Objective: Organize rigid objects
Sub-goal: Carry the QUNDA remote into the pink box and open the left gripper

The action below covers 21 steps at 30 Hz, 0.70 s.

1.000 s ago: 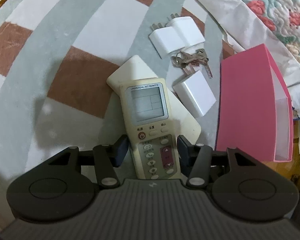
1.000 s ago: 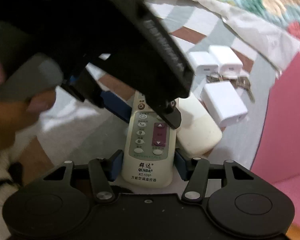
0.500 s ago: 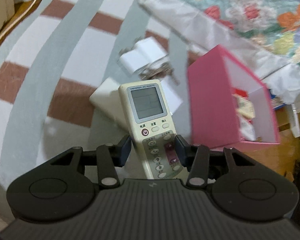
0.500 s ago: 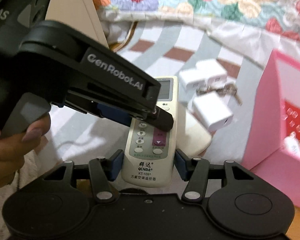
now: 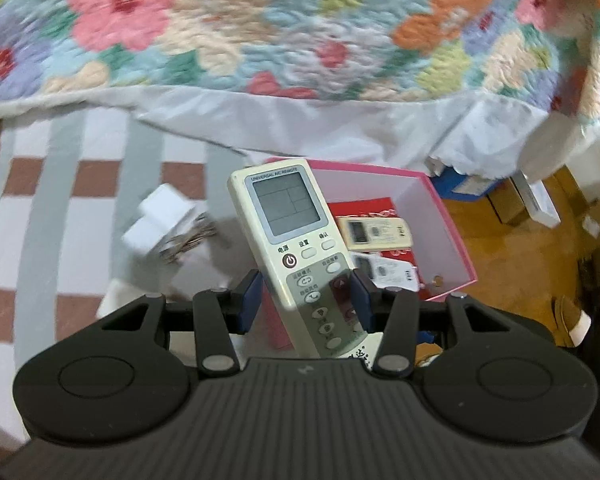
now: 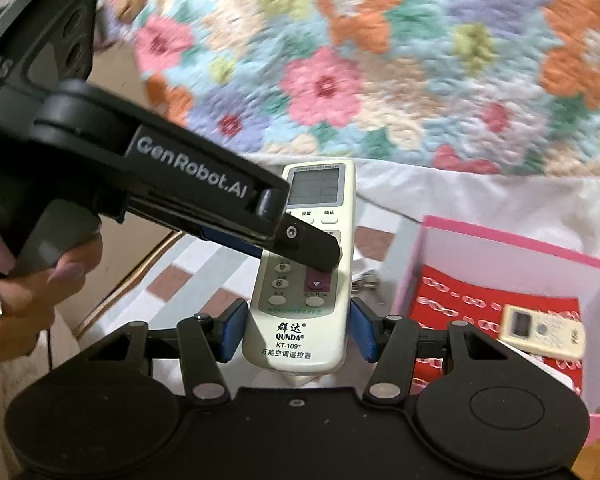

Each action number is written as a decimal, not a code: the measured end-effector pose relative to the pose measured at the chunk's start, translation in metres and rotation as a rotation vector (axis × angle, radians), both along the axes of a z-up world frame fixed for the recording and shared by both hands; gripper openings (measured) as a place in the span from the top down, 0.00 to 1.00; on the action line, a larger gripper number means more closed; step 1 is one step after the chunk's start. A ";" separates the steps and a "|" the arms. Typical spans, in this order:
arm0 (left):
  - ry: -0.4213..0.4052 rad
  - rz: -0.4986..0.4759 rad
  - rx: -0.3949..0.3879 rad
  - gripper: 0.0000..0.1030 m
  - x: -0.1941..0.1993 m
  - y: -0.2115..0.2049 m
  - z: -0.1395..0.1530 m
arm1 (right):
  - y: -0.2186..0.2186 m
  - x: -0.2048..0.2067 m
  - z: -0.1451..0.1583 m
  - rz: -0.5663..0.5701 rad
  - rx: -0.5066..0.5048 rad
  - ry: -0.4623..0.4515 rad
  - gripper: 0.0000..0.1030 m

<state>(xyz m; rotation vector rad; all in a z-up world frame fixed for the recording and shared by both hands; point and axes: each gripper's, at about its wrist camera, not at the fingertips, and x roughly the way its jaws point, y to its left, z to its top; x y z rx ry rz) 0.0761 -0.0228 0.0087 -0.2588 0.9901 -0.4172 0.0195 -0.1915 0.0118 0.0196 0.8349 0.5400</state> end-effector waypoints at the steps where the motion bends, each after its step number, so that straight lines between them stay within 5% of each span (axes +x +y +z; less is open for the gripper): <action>1: 0.010 -0.020 0.006 0.56 0.007 -0.011 0.002 | -0.006 0.005 -0.001 -0.019 0.012 0.014 0.42; 10: 0.170 -0.147 0.122 0.55 0.071 -0.095 -0.020 | -0.072 0.053 -0.032 -0.175 0.103 0.216 0.42; 21: 0.354 -0.188 0.402 0.56 0.125 -0.139 -0.084 | -0.082 0.091 -0.108 -0.199 0.233 0.480 0.42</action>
